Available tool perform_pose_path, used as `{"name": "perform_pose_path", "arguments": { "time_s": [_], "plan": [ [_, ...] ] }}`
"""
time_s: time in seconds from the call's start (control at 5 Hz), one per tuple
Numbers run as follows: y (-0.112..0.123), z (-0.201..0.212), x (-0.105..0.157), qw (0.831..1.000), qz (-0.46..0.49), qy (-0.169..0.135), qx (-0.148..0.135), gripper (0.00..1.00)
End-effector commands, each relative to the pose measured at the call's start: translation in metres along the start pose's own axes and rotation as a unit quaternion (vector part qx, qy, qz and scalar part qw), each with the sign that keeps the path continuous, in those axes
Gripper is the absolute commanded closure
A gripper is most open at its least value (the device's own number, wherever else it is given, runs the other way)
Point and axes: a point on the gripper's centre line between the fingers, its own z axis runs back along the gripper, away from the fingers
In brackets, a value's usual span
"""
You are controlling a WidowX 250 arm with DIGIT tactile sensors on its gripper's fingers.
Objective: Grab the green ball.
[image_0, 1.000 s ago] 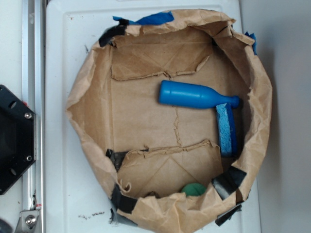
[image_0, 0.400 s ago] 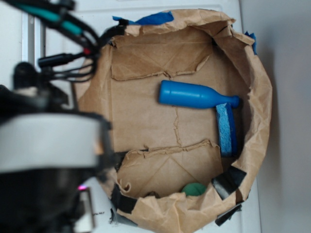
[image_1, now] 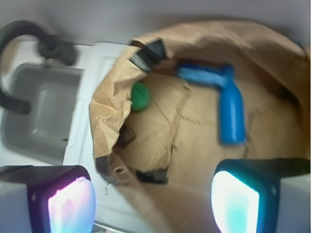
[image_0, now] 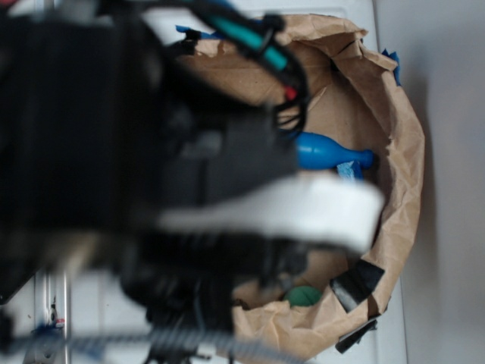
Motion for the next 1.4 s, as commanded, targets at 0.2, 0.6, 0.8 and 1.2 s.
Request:
{"name": "perform_pose_path", "arguments": {
  "time_s": [0.2, 0.6, 0.8, 1.2],
  "plan": [
    [-0.002, 0.008, 0.001, 1.0, -0.001, -0.017, -0.002, 0.0],
    [0.012, -0.047, 0.019, 0.981, -0.193, -0.002, -0.019, 0.0],
    [0.023, -0.062, 0.017, 0.973, -0.225, 0.011, -0.051, 0.0],
    [0.062, -0.085, 0.022, 0.964, -0.259, 0.0, -0.061, 0.0]
  ]
}}
